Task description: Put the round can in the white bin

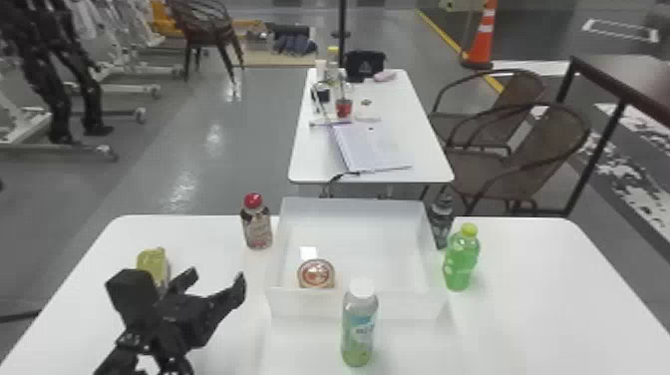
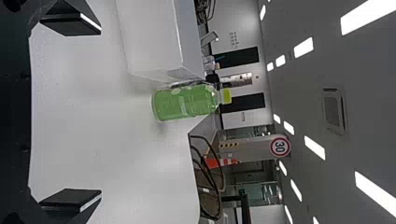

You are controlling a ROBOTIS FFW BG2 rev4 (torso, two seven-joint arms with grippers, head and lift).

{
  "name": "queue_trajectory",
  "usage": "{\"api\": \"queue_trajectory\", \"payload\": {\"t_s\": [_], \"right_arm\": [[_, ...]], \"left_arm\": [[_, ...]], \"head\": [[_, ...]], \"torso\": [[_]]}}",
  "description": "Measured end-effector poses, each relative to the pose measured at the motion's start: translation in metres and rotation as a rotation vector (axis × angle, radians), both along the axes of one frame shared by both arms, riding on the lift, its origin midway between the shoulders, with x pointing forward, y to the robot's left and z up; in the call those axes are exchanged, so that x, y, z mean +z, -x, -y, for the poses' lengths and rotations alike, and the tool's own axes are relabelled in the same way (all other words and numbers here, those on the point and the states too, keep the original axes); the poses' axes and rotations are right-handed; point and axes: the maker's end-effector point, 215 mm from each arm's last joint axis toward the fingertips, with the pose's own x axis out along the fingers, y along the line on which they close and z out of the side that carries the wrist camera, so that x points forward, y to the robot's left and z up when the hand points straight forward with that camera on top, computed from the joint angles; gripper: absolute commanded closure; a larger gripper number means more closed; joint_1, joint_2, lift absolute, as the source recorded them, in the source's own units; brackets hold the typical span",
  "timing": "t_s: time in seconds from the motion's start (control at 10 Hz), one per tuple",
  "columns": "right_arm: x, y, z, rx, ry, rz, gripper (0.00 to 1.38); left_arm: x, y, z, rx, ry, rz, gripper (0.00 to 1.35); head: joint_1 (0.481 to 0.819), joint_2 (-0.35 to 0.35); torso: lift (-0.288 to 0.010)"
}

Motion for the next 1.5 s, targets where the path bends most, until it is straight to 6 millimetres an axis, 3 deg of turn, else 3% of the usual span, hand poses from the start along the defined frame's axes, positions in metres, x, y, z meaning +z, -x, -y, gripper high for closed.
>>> {"api": "queue_trajectory", "payload": {"t_s": [0.3, 0.6, 0.8, 1.1, 1.5], "right_arm": [[-0.002, 0.002, 0.0, -0.001, -0.001, -0.005, 0.07], [-0.003, 0.005, 0.001, -0.003, -0.004, -0.008, 0.07], [-0.004, 0.008, 0.004, -0.01, -0.006, -0.008, 0.07], [-0.004, 0.01, 0.005, -0.011, -0.007, -0.01, 0.07], [-0.003, 0.009, 0.004, -0.011, -0.006, -0.008, 0.07]], "left_arm": [[-0.01, 0.05, -0.037, 0.142, -0.049, -0.005, 0.28], [-0.043, 0.107, -0.055, 0.237, -0.088, -0.048, 0.28], [-0.052, 0.134, -0.068, 0.282, -0.168, -0.05, 0.28], [-0.053, 0.152, -0.073, 0.301, -0.223, -0.029, 0.28], [-0.049, 0.153, -0.071, 0.297, -0.241, -0.008, 0.28]], "head": [[0.549, 0.0], [0.549, 0.0], [0.549, 0.0], [0.549, 0.0], [0.549, 0.0]], "torso": [[-0.1], [-0.1], [-0.1], [-0.1], [-0.1]]}}
